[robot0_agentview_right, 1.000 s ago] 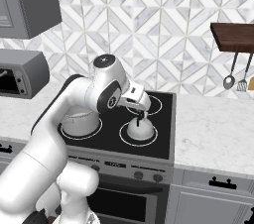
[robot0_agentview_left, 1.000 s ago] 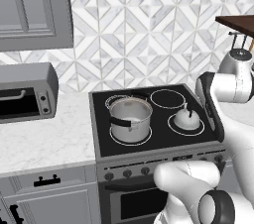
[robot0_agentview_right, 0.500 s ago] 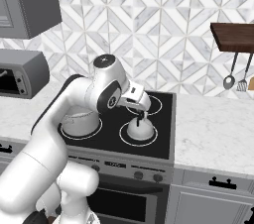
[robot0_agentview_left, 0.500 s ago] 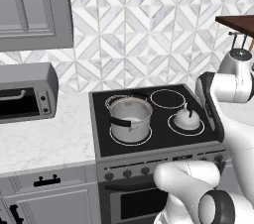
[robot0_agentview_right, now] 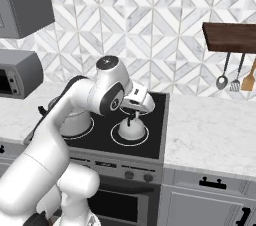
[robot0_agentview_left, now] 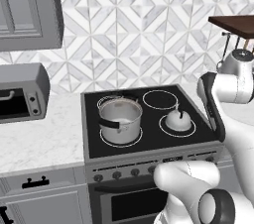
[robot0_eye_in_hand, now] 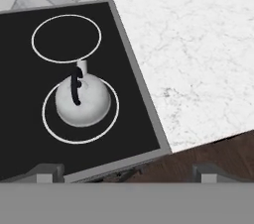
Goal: Pick the kettle from the counter and place it on a stove burner. Then turn the burner on.
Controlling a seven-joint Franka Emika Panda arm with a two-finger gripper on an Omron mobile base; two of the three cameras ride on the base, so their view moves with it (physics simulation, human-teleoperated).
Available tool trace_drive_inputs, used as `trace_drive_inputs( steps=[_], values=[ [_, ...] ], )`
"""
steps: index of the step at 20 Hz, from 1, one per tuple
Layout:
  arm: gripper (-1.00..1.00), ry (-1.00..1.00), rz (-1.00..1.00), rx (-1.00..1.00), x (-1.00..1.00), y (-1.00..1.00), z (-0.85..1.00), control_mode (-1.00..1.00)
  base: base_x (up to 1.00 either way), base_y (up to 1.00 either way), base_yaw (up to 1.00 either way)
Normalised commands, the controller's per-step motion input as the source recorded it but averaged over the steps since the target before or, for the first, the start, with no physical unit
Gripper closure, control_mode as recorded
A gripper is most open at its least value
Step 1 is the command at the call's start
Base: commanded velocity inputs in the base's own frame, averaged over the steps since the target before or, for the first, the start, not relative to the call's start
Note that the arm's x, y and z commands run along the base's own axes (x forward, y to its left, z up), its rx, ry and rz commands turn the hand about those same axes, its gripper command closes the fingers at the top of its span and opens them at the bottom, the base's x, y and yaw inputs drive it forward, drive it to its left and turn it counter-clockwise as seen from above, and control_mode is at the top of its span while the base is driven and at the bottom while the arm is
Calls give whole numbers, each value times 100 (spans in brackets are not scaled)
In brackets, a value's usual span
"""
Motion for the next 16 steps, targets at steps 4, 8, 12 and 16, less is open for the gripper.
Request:
trace_drive_inputs(
  steps=[4,8,12,16],
  values=[
    [-100,0,0,0,0,0,0,100,0,-65,0],
    [-100,0,0,0,0,0,0,100,0,-58,0],
    [-100,0,0,0,0,0,0,100,0,-49,0],
    [-100,0,0,0,0,0,0,100,0,-42,0]
  ],
)
